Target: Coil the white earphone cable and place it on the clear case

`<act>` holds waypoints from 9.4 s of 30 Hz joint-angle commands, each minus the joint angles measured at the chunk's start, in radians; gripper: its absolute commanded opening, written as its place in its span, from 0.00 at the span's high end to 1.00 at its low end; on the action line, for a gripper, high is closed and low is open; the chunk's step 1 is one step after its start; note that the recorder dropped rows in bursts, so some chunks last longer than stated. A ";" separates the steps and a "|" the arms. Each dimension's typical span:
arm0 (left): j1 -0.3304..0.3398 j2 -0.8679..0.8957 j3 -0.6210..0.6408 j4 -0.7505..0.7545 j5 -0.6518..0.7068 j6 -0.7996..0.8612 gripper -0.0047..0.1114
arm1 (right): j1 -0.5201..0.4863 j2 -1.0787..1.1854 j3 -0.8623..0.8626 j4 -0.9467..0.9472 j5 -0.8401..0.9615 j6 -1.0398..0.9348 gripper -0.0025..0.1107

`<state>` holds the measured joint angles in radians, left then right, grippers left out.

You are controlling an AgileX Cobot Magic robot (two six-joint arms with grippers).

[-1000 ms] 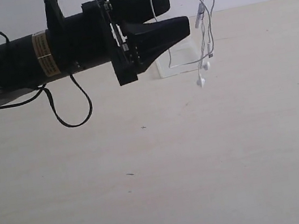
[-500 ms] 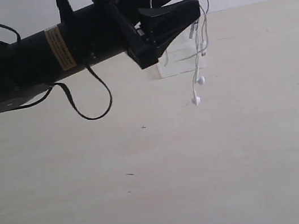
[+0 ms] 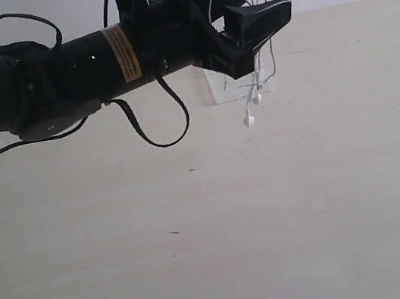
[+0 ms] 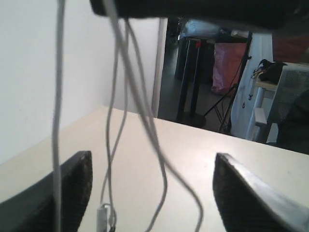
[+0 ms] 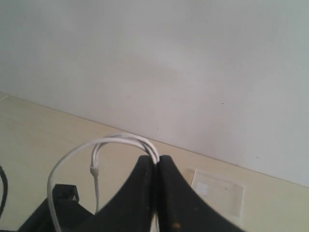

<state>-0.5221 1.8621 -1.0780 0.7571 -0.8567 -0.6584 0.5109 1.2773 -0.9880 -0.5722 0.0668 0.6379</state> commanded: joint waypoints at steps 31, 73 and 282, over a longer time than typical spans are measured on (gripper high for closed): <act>-0.005 0.056 -0.007 0.017 0.014 0.049 0.37 | 0.001 -0.033 -0.006 0.068 -0.011 -0.025 0.98; -0.019 0.060 -0.007 -0.111 -0.015 0.080 0.44 | 0.001 -0.035 -0.006 0.155 -0.011 -0.027 0.98; -0.103 0.304 -0.609 -0.421 0.611 0.010 0.96 | -0.081 -0.522 0.832 0.646 -0.308 -0.449 0.79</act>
<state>-0.6065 2.1423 -1.6407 0.4384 -0.2702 -0.7490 0.4323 0.7603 -0.1693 0.0666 -0.2252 0.1896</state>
